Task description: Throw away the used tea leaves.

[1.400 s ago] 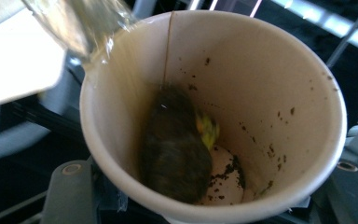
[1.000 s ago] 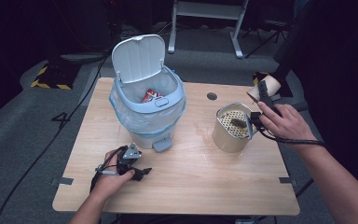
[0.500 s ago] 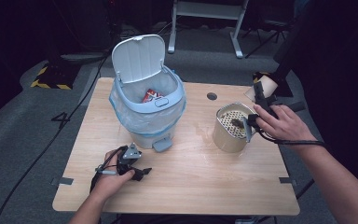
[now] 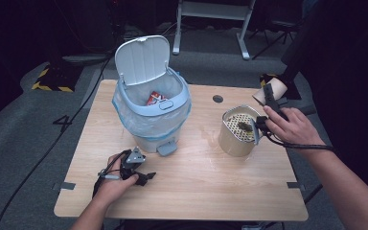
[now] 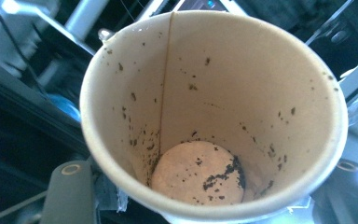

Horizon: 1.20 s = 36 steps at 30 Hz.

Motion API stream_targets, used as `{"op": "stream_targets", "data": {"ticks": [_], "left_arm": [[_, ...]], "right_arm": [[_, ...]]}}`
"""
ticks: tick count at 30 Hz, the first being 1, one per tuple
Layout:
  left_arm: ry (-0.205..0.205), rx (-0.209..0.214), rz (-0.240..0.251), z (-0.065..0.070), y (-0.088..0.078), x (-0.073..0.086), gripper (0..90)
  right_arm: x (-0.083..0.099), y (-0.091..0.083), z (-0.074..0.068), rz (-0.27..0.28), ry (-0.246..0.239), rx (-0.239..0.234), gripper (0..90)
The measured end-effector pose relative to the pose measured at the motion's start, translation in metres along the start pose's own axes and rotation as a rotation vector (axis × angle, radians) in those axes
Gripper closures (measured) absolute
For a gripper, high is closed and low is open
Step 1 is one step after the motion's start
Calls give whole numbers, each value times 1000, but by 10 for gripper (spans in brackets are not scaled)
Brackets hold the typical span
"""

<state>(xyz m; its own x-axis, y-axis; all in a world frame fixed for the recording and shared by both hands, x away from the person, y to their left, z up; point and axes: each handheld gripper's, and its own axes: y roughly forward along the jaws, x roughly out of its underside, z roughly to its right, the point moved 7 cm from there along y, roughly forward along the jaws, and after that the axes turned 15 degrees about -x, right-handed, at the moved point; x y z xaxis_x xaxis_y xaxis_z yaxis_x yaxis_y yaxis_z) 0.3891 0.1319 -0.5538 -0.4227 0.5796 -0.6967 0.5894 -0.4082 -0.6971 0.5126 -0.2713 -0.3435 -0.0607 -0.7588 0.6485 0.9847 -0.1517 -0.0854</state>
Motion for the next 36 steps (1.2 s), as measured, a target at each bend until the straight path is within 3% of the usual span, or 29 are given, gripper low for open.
{"op": "stream_targets", "data": {"ticks": [1,3,8,11,12,15,17,21,23,27,32,36], "left_arm": [[0,0,0,0,0,0,214],[0,0,0,0,0,0,214],[0,0,0,0,0,0,214],[-1,1,0,0,0,0,214],[-1,1,0,0,0,0,214],[0,0,0,0,0,0,214],[0,0,0,0,0,0,214],[0,-1,0,0,0,0,214],[0,1,0,0,0,0,214],[-1,1,0,0,0,0,213],[-1,0,-1,0,0,0,214],[-2,1,0,0,0,0,213]], "right_arm": [[1,1,-1,20,47,-26,340],[5,5,-3,88,195,-103,338],[17,15,-8,232,506,-273,335],[22,17,-11,300,641,-358,333],[24,18,-13,359,735,-408,332],[27,19,-19,459,915,-494,332],[27,19,-23,558,1079,-577,332],[28,17,-26,699,1269,-680,330],[27,13,-27,809,1395,-762,328],[26,7,-25,938,1519,-860,323],[23,-1,-24,1025,1600,-962,317],[24,-6,-21,1059,1622,-998,316]]}}
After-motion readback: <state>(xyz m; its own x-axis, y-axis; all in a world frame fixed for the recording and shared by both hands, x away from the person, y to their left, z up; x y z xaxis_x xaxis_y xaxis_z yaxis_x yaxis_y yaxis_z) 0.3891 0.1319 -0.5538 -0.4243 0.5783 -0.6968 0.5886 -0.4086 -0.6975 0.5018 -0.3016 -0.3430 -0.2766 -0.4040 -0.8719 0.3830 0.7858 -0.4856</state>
